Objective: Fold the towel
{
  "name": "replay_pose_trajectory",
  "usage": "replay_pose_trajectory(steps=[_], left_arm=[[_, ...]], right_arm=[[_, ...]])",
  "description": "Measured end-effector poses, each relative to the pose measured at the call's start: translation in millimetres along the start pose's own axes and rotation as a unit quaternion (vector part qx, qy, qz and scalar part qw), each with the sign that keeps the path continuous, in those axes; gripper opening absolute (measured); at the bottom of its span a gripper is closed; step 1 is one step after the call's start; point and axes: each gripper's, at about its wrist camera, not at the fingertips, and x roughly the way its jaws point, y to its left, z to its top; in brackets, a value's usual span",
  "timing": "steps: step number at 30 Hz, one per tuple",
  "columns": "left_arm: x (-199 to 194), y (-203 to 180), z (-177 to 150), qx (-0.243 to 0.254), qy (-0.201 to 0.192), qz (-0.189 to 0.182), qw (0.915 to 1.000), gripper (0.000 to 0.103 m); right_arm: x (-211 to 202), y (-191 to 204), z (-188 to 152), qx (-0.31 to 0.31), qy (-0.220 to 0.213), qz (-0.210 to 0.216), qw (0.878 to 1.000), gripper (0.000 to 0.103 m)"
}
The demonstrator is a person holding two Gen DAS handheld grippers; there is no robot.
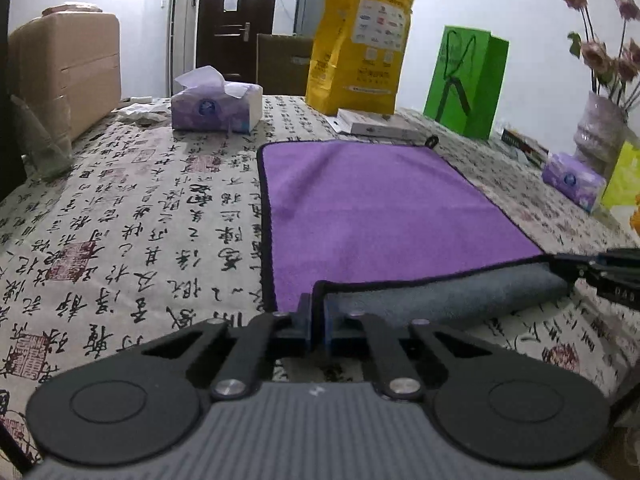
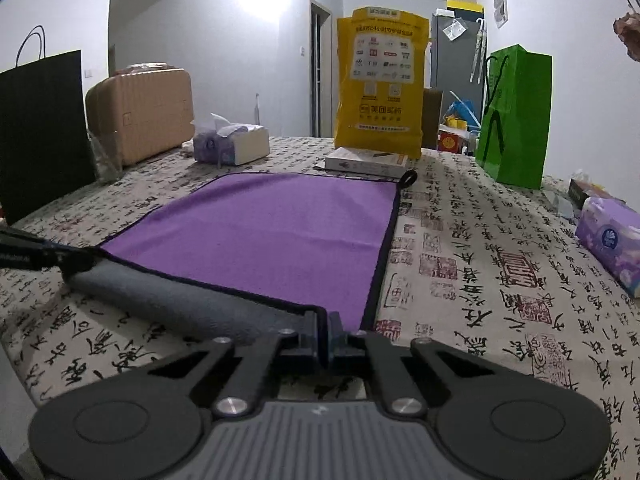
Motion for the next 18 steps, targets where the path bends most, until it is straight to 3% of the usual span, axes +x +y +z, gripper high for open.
replay_pose_trajectory(steps=[18], left_arm=[[2.4,6.6,22.4,0.008,-0.02,-0.001,0.9998,0.005]], right_arm=[[10.5,-7.1,18.2,-0.011,-0.017,-0.017,1.0,0.004]])
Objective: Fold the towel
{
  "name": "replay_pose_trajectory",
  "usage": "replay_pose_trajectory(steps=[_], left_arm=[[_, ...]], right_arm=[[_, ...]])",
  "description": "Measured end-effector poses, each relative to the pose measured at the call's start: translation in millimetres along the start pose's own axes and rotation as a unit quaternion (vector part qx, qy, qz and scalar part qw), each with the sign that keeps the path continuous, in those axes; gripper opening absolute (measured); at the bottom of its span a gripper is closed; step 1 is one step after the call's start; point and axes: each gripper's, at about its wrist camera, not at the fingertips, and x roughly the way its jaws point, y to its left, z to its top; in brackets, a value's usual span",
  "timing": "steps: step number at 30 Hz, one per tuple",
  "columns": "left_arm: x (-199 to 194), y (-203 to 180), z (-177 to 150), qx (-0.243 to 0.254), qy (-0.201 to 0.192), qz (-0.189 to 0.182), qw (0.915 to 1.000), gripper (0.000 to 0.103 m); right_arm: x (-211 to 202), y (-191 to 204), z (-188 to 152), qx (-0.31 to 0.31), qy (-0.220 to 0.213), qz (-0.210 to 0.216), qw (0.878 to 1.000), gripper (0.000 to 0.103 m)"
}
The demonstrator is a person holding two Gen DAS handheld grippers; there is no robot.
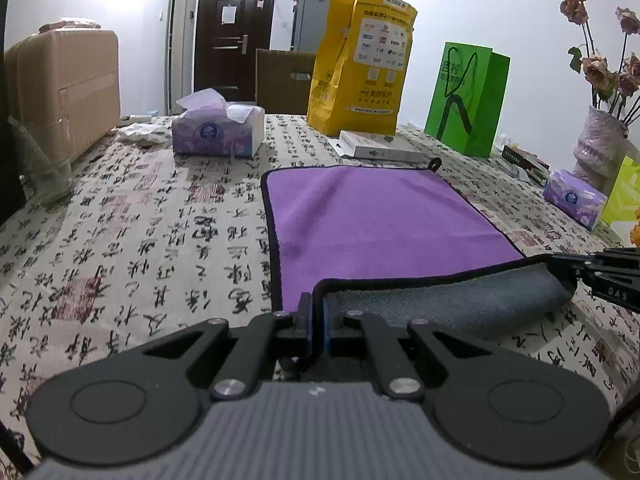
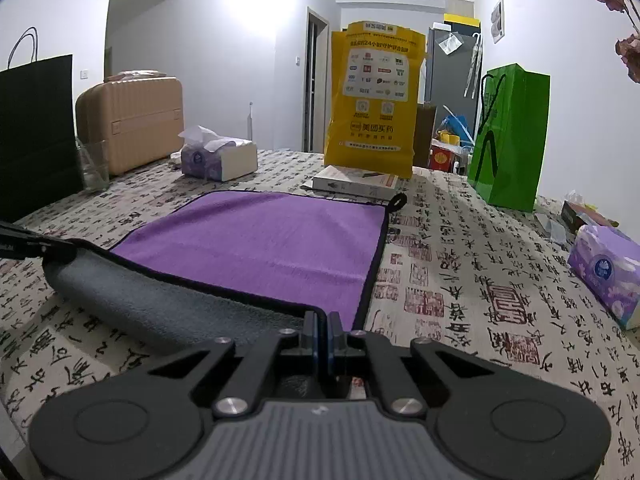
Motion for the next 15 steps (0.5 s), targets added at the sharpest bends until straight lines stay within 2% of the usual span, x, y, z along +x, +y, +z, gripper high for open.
replay_pose_trajectory(steps=[15], left_arm=[[27.3,5.3,36.3,0.018,0.0,0.007,0.9998,0.005]], right_arm=[[27.5,-8.3,28.7,-0.02,-0.014,-0.005,1.0,0.004]])
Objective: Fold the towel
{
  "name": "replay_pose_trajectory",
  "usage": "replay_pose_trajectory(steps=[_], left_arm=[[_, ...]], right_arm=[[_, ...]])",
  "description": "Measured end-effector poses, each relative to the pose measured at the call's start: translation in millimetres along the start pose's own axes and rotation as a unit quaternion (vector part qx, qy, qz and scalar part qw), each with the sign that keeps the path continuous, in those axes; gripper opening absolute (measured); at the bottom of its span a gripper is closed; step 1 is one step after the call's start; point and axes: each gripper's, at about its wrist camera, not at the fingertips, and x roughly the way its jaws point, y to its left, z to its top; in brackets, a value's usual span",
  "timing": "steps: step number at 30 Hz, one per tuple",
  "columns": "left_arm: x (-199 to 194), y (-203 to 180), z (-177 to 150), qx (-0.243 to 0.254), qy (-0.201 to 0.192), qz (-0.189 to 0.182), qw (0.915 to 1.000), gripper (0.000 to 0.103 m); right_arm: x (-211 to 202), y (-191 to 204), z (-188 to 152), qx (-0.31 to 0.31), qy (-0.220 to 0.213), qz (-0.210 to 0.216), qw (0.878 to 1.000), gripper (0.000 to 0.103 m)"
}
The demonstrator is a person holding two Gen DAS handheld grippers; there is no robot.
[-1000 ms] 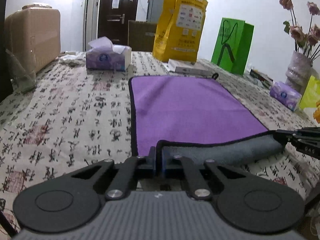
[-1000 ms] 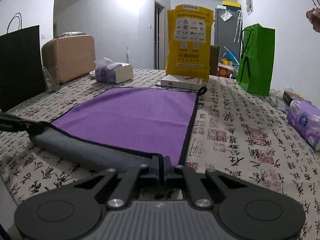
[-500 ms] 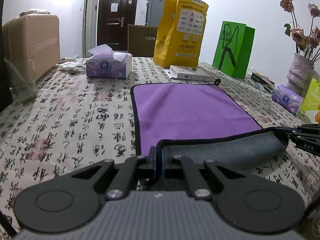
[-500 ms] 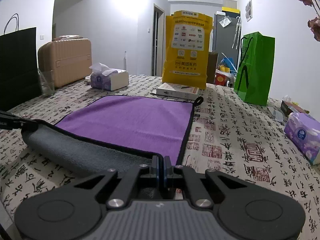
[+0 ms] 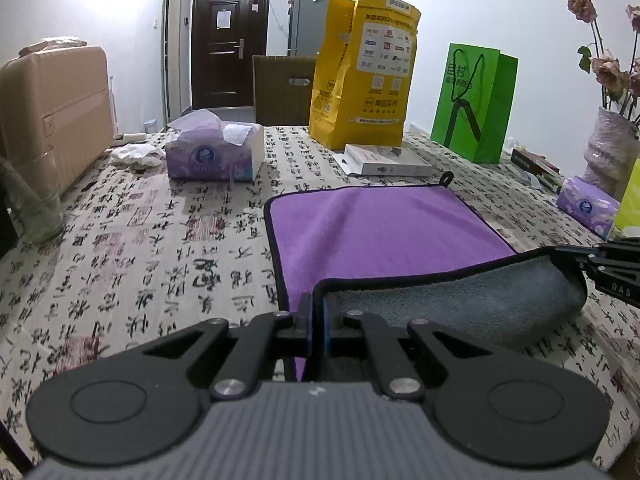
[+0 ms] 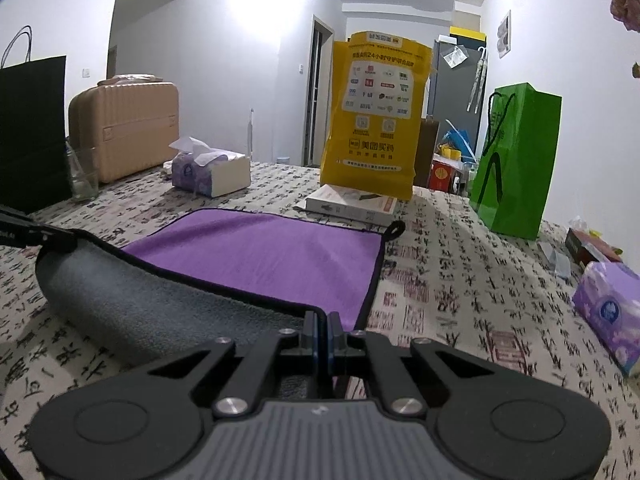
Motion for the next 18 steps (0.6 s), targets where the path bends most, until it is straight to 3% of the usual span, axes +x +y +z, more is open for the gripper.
replay_pose_trajectory(steps=[18], left_arm=[[47.1,15.2,42.3,0.029,-0.008,-0.009,0.9995,0.005]], right_arm=[[52.3,-14.0,30.5,-0.018,0.008,-0.011,1.0,0.004]])
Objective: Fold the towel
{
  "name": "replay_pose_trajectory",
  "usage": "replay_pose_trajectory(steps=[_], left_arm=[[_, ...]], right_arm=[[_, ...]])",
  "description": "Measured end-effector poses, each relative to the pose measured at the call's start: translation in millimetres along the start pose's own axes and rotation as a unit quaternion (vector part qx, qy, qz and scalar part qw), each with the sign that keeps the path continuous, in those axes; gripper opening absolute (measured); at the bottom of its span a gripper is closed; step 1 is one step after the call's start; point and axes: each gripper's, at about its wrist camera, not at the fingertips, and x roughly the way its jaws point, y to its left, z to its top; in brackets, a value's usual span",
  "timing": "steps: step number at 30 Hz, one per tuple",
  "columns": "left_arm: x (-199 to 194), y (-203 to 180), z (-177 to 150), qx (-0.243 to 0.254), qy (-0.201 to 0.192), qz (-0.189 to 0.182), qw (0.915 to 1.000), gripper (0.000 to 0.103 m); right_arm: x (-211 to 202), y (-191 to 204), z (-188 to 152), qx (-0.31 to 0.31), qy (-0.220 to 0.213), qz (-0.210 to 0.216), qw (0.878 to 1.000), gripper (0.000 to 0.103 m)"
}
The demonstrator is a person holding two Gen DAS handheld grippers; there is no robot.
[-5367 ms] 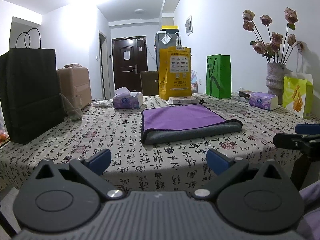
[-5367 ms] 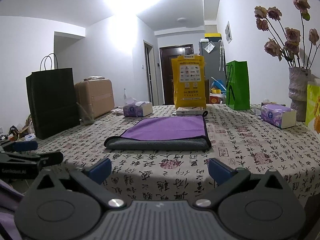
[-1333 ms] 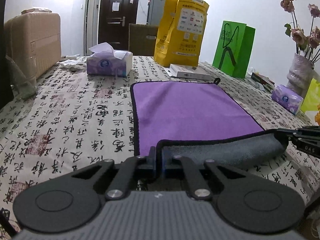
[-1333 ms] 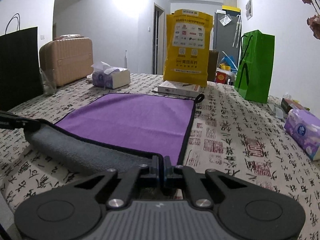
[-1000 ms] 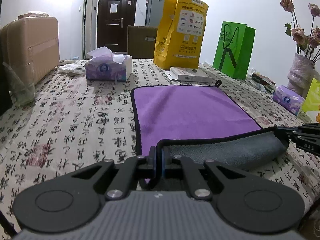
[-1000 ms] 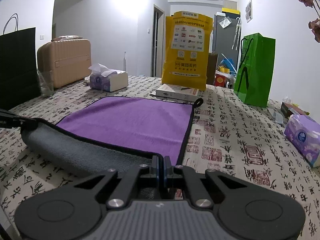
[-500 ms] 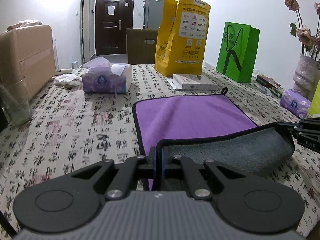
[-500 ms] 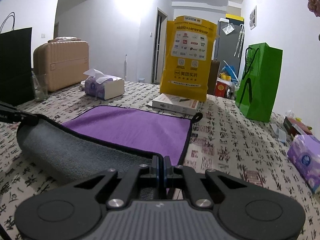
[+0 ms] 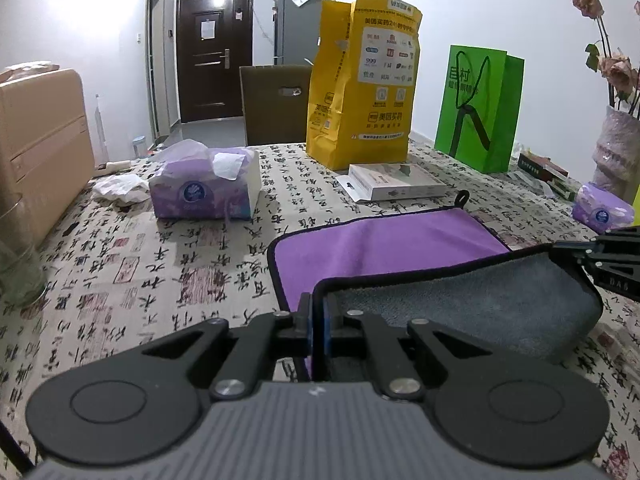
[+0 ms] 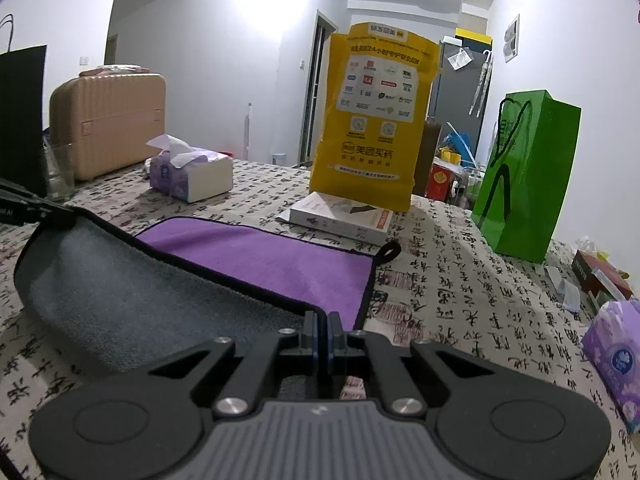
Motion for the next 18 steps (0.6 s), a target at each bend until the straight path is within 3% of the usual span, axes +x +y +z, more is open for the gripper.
replay_pose_trajectory(steps=[18], left_arm=[[49.2,13.0,36.3,0.043,-0.002,0.009,0.999,0.005]], right_arm=[[53.2,-16.3,33.1,-0.015,-0.003,-0.008,1.0,0.004]])
